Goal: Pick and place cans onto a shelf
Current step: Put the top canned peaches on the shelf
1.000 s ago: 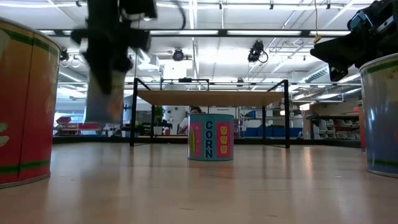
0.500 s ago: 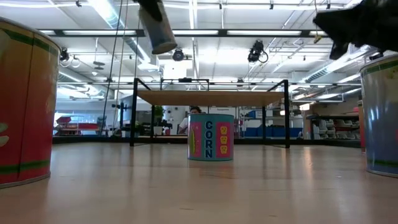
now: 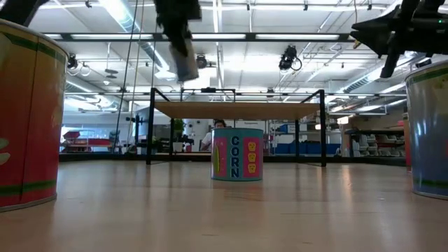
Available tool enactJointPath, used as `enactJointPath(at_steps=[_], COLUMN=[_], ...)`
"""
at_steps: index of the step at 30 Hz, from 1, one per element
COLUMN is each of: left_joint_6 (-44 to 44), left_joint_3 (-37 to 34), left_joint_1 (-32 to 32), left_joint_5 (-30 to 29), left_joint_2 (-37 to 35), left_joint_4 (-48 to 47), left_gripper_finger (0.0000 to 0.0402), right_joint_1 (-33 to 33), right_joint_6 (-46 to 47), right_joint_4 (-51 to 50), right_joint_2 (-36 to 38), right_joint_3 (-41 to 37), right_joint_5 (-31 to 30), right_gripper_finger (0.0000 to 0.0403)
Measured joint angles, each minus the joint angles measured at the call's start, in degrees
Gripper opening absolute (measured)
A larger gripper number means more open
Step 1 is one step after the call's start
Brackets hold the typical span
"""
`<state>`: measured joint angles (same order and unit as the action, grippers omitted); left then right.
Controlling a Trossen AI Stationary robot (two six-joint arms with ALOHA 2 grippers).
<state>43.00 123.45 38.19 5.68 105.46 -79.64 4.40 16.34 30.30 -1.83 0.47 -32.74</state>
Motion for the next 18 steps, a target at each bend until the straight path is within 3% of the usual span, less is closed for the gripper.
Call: enactJointPath(at_steps=[8,18], left_joint_6=[4.09,2.6], left_joint_3=[-6.86,-7.77], left_joint_1=[-0.18,0.17], left_joint_5=[-8.63,-8.53], left_joint_2=[1.81,3.24], left_joint_4=[7.83,9.58], left_gripper_finger=[0.0308,0.0308], right_joint_1=[0.02,0.01], right_joint_6=[-0.36,-1.54], right_joint_4=[-1.44,-2.2], right_joint_2=[-0.15,-0.15], right_joint_3=[0.0,0.0], right_joint_5=[-0.76,-0.65], right_gripper_finger=[0.0073,0.0077])
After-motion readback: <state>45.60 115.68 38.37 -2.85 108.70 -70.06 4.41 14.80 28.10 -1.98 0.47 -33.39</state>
